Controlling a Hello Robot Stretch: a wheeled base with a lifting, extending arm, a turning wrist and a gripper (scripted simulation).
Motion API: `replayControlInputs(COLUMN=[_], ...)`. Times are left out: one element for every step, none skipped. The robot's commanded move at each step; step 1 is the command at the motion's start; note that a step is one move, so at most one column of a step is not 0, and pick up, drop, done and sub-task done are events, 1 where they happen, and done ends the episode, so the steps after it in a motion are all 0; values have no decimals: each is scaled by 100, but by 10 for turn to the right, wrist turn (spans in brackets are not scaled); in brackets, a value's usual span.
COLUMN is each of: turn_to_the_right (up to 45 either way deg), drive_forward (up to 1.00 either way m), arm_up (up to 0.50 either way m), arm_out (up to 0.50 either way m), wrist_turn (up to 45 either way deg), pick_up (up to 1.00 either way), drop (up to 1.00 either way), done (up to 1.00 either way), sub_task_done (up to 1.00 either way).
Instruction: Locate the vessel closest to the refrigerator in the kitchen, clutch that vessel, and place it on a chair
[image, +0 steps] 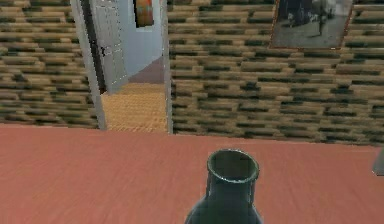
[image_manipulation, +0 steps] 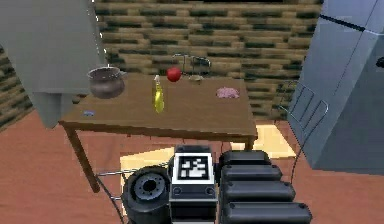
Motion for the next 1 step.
replayControlInputs(turn_to_the_right=[450], drive_forward=[0], arm_up=[0], arm_out=[0], wrist_turn=[0], pick_up=[0], drop=[0], done=[0], sub_task_done=[0])
